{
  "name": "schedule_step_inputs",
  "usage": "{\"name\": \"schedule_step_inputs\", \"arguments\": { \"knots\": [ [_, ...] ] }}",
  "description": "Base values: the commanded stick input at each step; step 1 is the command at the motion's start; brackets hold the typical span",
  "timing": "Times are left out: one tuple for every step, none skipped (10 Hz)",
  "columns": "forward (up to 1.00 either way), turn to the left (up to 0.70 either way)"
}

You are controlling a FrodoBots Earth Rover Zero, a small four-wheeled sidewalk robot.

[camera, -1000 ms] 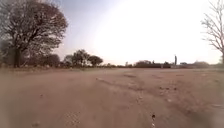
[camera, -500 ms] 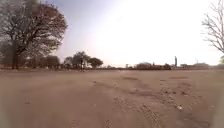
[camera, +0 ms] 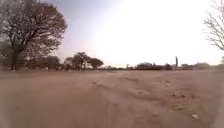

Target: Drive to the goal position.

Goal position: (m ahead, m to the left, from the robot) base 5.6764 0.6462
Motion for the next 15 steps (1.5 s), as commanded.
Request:
{"name": "schedule_step_inputs", "arguments": {
  "knots": [
    [0.7,0.0],
    [0.7,0.0],
    [0.7,0.0],
    [0.7,0.0],
    [0.7,0.0],
    [0.7,0.0],
    [0.7,0.0],
    [0.7,0.0],
    [0.7,0.0],
    [0.7,0.0],
    [0.7,0.0],
    [0.7,0.0],
    [0.7,0.0],
    [0.7,0.0],
    [0.7,0.0]
  ]
}}
